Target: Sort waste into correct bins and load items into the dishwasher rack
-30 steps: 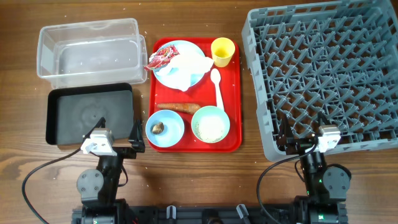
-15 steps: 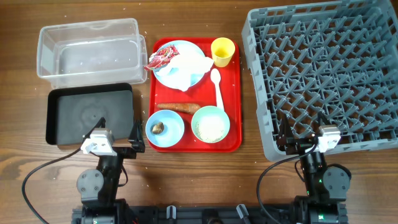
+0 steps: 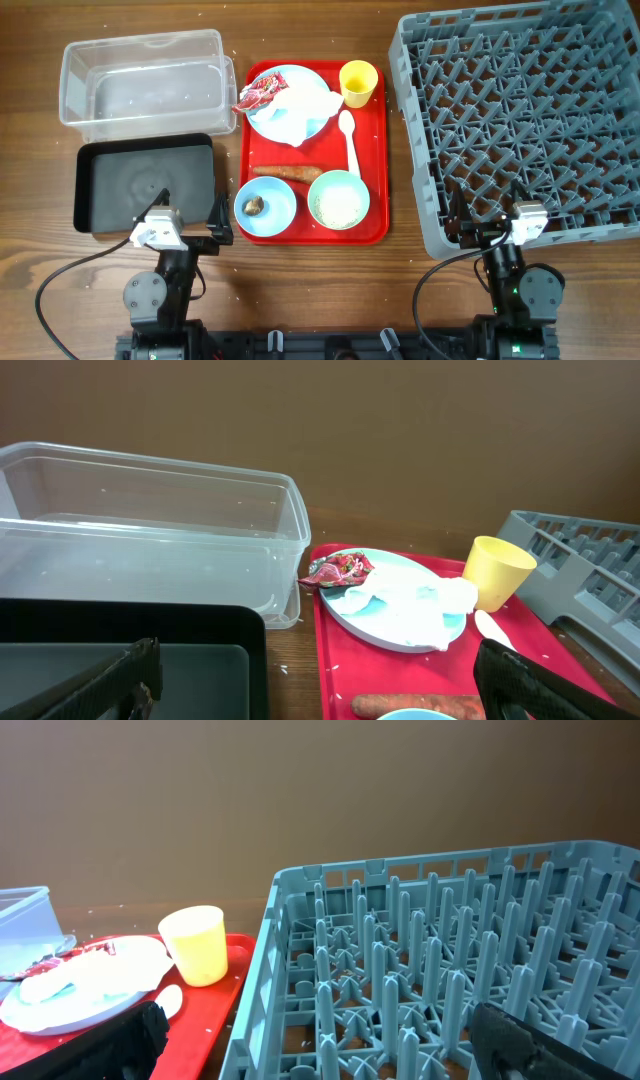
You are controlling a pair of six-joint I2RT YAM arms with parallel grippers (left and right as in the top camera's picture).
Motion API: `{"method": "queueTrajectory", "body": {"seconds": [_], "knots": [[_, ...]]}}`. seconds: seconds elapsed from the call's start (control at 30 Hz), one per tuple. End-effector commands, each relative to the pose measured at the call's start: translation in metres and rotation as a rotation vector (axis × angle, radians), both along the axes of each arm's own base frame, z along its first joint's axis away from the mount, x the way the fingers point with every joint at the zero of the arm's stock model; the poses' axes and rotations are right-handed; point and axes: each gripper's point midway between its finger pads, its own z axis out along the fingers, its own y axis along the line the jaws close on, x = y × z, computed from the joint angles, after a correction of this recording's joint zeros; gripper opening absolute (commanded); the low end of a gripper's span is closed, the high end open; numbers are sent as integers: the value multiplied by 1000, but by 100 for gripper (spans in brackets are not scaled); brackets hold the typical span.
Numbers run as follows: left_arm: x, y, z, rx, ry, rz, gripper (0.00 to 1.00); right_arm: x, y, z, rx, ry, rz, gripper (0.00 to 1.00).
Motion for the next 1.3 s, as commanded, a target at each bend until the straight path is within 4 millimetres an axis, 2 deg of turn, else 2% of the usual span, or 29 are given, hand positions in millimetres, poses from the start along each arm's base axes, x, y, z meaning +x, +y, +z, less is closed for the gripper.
{"method": "queueTrajectory", "body": {"seconds": [0.0,1.1,1.2,1.27], "knots": [[0,0,-2,20,0,1,100,-1,4,2,-7,-10,21,100],[0,1,-2,20,-2,6,100,0,2,4,-10,-18,10,100],[0,-7,16,23,-77,-37,100,-1,6,13,111,-44,35,100],[-1,-6,27,26,-107,-35,100,-3,10,25,113,-74,62,100]]}}
